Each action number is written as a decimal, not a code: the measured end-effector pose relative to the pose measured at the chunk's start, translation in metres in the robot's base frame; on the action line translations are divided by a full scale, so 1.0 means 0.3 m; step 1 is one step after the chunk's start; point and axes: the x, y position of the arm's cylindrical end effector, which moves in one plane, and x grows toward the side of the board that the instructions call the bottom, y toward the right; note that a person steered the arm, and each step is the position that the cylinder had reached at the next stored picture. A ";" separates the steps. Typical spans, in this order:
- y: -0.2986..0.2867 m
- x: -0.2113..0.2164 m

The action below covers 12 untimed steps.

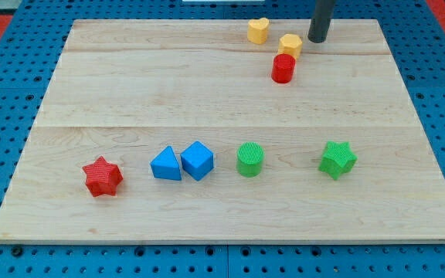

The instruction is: Slightly push the yellow hexagon in between the red circle and yellow heart

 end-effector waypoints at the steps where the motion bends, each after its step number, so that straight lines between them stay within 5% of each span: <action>1: -0.029 0.018; 10: -0.238 0.195; 12: -0.130 0.143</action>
